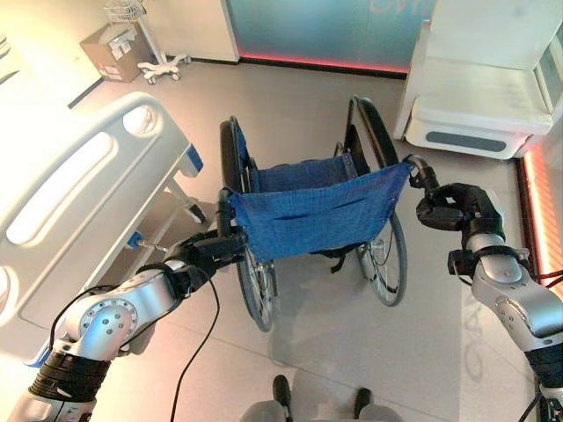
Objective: Push the wheelchair next to the bed
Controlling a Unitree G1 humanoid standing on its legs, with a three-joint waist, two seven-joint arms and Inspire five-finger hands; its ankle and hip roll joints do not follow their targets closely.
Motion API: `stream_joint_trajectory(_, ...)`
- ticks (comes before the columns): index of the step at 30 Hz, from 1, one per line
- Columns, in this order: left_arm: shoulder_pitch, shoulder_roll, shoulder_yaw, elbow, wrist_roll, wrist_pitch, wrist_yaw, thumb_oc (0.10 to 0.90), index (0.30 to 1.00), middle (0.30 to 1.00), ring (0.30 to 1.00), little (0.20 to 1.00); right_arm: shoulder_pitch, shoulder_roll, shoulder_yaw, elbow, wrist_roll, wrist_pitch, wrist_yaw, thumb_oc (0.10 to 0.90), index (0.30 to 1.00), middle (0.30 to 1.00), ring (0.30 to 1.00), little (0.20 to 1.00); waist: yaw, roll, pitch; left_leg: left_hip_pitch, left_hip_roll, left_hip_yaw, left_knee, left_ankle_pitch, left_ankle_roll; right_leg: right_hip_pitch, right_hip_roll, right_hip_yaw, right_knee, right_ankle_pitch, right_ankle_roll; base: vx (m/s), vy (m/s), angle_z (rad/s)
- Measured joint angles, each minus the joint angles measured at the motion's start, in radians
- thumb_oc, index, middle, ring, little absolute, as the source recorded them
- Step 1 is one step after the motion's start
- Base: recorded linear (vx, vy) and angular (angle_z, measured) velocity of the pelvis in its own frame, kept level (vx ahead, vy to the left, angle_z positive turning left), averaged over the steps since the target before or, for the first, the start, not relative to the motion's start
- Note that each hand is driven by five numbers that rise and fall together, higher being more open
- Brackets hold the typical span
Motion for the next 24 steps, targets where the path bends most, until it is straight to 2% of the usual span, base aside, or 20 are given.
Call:
stream_joint_trajectory(13,0.000,-0.018,0.000,0.000,-0.017,-0.019,0.034,0.400,0.300,0.300,0.300,0.300,-0.003,0.000,0.005,0.001,-0.001,0.000,0.000,0.400,0.300,0.300,0.300,0.300,0.000,-0.001,0.001,0.002,0.001,0.000,0.000,0.000,0.000,0.001,0.001,0.002,0.000,0.000,0.000,0.00,-0.030,0.00)
stream_joint_trajectory(21,-0.001,-0.019,0.000,0.000,-0.040,-0.046,0.062,0.400,0.300,0.300,0.300,0.300,-0.018,0.000,0.011,0.001,0.000,0.021,0.004,0.400,0.300,0.300,0.300,0.300,0.001,-0.013,0.008,0.009,0.006,0.001,0.001,0.002,-0.004,0.004,0.006,0.005,0.000,0.000,0.000,0.02,-0.134,-0.02)
stream_joint_trajectory(24,-0.031,-0.018,0.002,0.007,-0.058,-0.066,0.098,0.400,0.300,0.300,0.300,0.300,-0.072,-0.002,0.053,0.037,0.002,0.038,0.016,0.400,0.300,0.300,0.300,0.300,0.009,-0.054,0.031,-0.013,0.016,0.000,0.079,0.002,-0.020,-0.001,0.003,0.005,0.016,-0.012,-0.020,0.00,-0.217,-0.14)
